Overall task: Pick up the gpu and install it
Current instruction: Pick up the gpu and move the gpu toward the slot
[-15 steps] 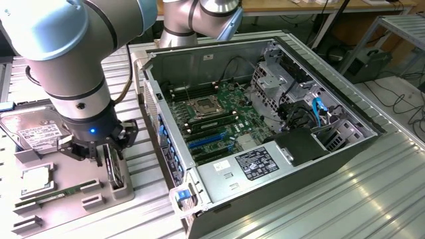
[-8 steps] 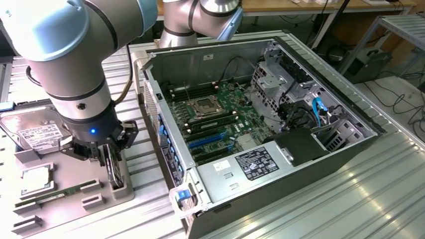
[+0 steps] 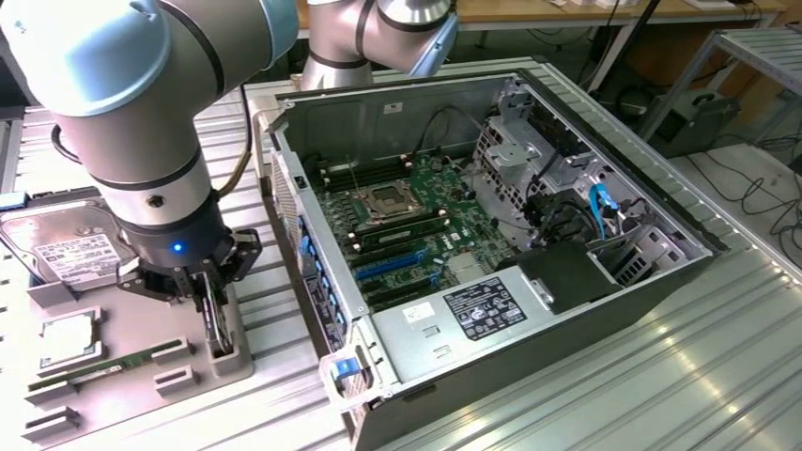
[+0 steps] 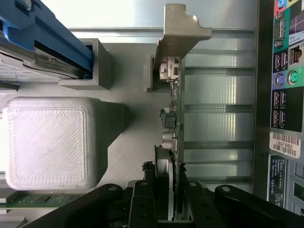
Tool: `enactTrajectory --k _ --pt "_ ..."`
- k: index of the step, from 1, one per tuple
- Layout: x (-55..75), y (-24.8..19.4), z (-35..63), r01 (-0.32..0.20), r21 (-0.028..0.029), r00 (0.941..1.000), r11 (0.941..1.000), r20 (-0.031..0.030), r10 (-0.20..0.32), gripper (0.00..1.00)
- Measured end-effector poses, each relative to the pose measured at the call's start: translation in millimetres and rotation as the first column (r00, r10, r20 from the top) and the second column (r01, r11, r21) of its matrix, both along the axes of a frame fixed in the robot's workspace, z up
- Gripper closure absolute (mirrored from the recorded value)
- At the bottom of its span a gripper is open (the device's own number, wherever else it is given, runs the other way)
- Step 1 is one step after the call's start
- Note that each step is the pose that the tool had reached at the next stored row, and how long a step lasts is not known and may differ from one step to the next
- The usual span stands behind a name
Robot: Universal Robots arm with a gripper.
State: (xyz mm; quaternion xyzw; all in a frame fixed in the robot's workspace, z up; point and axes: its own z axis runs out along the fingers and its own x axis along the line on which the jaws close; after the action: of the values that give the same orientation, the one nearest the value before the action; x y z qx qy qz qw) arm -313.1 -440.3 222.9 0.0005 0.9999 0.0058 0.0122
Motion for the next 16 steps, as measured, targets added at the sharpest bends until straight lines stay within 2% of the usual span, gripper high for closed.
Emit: enactTrajectory --k 4,7,8,9,12,14,16 --pt "0.0 0.0 0.9 0.000 0.0003 1.0000 1.0000 0.0000 0.000 0.73" --pt "0.6 0.0 9.3 0.000 0.0001 1.0000 1.0000 -0.0004 0.000 0.73" --pt "0.6 0.0 13.2 0.000 0.0002 1.0000 1.0000 -0.0003 0.000 0.73" --pt "0.6 0.0 22.3 0.000 0.0001 1.0000 1.0000 -0.0006 0.000 0.73" --pt "0.6 0.0 36.7 0.000 0.0001 1.0000 1.0000 -0.0008 0.000 0.73" --pt "0.6 0.0 53.2 0.000 0.0000 1.0000 1.0000 -0.0011 0.000 0.73" --pt "0.7 0.0 60.0 0.000 -0.0003 1.0000 1.0000 -0.0011 0.000 0.73"
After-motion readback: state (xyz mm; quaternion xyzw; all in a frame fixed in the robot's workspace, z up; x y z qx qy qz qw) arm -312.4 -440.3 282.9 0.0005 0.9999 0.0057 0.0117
